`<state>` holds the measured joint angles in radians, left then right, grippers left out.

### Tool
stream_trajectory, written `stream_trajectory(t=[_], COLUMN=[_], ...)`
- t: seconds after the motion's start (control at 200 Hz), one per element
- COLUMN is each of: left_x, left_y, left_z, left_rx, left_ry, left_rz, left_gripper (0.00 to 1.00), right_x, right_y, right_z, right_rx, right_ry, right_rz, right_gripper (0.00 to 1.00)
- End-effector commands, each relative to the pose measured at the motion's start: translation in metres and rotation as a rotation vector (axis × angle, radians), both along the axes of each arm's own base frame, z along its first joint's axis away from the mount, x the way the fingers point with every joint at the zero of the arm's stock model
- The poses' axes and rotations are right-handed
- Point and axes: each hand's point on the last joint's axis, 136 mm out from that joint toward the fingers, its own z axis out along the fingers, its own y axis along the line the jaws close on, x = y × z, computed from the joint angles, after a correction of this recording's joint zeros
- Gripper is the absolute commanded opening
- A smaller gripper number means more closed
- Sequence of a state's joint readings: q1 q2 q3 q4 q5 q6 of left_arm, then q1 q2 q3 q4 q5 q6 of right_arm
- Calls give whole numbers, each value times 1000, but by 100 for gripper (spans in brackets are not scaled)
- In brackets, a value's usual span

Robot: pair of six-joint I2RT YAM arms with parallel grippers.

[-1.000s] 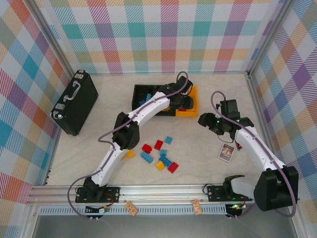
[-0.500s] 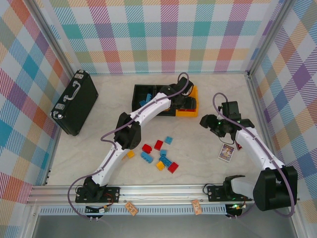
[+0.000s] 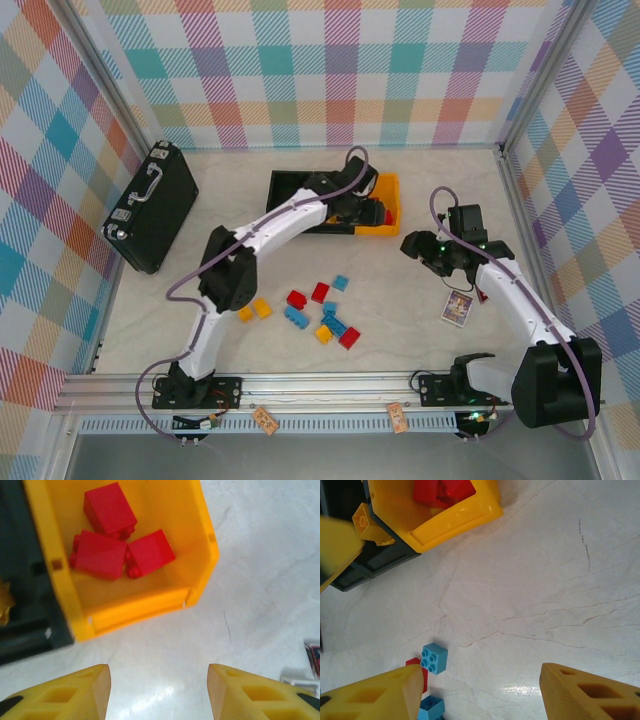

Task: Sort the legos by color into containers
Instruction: Place the lego in the container, then pick up the lego from the center of the table.

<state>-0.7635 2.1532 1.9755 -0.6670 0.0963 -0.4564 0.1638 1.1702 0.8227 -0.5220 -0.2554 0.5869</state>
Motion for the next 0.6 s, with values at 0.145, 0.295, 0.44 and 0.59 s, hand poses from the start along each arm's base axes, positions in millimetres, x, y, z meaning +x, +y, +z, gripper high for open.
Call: stream_trajectory(t=[0.145, 0.295, 0.44, 0.59], left_x=[-49, -78, -100, -118], left_y=[48, 95, 134, 167], left_z=[16, -7, -22, -34], left_rx=[-43, 2, 24, 59], left_ry=[-13, 35, 60, 71], left_rz=[38, 127, 200, 263], left_gripper=[54, 54, 54, 54], right_x=[-12, -16, -20, -25], right_y=[35, 60, 86, 109], right_z=[0, -6, -21, -42], right_rx=[-17, -26, -35, -88], right_ry=[16, 51, 110, 193], right_rz=[127, 182, 209, 230], right_gripper=[63, 64, 65, 66])
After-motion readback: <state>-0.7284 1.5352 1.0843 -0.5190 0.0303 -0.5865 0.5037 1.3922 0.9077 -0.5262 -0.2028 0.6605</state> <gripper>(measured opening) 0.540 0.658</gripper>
